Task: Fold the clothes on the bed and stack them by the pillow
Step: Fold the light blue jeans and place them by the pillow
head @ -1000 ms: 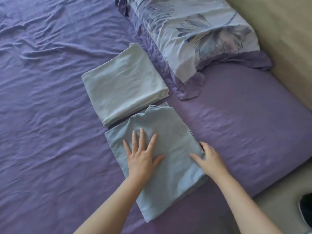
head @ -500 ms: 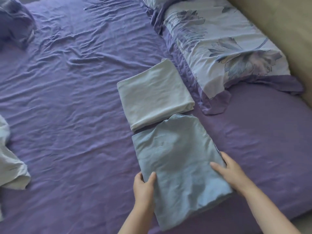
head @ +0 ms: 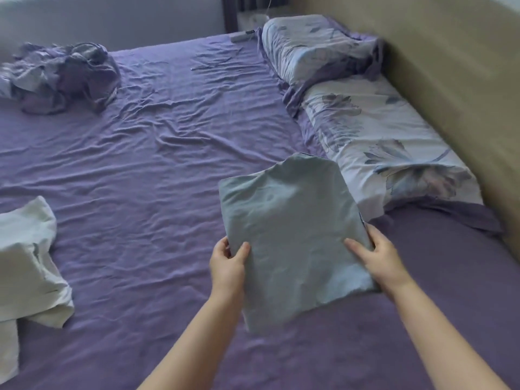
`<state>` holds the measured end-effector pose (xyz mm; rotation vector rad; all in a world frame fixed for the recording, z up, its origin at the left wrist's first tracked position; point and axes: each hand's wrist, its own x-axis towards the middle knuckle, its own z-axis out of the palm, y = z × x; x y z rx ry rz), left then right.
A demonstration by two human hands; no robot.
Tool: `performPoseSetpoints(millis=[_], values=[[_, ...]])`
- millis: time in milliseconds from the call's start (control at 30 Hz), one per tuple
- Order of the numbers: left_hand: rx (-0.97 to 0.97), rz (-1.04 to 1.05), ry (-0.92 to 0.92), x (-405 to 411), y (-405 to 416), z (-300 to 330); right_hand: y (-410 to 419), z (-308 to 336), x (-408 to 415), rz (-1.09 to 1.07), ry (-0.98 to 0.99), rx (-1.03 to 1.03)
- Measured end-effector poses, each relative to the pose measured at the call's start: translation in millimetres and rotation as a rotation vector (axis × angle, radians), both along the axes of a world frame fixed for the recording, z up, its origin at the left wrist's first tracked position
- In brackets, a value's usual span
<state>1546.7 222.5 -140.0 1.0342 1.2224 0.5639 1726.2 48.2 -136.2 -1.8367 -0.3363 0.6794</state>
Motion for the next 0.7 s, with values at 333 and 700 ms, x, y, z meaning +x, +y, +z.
performPoseSetpoints(millis=[333,700], values=[[0.120,-0.132,-0.033,72.5,119.2,-9.0,110.9,-34.5,81.4,0.029,-0.034,0.018],[0.730,-0.730,0.817,97.7,128.5,-113.6,147.8,-112.5,111.3,0.347,-0.746,-0.712]])
